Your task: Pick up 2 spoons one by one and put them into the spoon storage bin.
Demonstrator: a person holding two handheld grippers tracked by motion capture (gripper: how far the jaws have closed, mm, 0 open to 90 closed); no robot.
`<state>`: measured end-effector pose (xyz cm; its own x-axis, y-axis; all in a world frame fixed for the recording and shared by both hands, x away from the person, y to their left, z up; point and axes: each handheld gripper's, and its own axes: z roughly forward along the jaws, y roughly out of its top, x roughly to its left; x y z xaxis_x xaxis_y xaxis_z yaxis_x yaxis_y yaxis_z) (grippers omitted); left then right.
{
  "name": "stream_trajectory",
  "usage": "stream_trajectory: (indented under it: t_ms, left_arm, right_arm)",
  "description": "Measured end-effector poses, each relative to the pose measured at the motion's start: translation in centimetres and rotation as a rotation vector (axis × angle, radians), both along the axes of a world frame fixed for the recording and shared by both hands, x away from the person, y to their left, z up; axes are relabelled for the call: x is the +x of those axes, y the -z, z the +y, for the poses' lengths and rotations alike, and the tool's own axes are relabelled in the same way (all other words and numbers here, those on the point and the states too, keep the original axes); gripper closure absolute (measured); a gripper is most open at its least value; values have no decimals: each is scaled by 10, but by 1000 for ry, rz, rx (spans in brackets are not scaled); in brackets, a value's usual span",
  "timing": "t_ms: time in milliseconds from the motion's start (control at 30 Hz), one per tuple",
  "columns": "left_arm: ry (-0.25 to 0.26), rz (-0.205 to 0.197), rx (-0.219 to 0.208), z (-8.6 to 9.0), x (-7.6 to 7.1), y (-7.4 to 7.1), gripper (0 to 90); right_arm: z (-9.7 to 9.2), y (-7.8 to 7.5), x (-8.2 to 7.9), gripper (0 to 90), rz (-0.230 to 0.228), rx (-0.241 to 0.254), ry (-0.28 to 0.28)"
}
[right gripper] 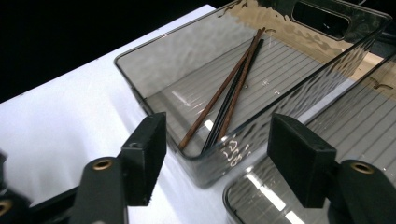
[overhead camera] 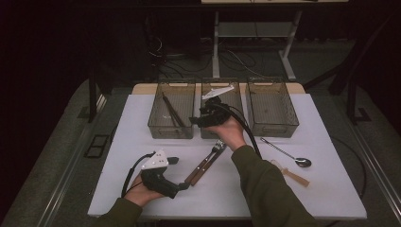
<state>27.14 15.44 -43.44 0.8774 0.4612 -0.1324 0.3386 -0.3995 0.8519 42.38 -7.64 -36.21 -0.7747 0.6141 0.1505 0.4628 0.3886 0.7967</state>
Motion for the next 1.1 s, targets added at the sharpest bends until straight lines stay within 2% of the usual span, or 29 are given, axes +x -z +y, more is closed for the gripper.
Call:
stream_trajectory:
  t_ms: [333, 500, 933, 1100]
  left_arm:
    - [-6, -4, 5, 1, 1, 0, 13]
    - [-8, -6, 0, 0, 1, 1, 13]
    - [-6, -4, 9, 0, 1, 1, 13]
    - [-10, 1, 3, -1, 0, 1, 13]
  right_arm:
    - [-27, 5, -13, 351, -15, 12, -25]
    - [-40, 10, -22, 351, 4, 33, -31]
    - [-67, 13, -40, 324, -19, 52, -56]
    - [-80, 14, -49, 315, -41, 51, -53]
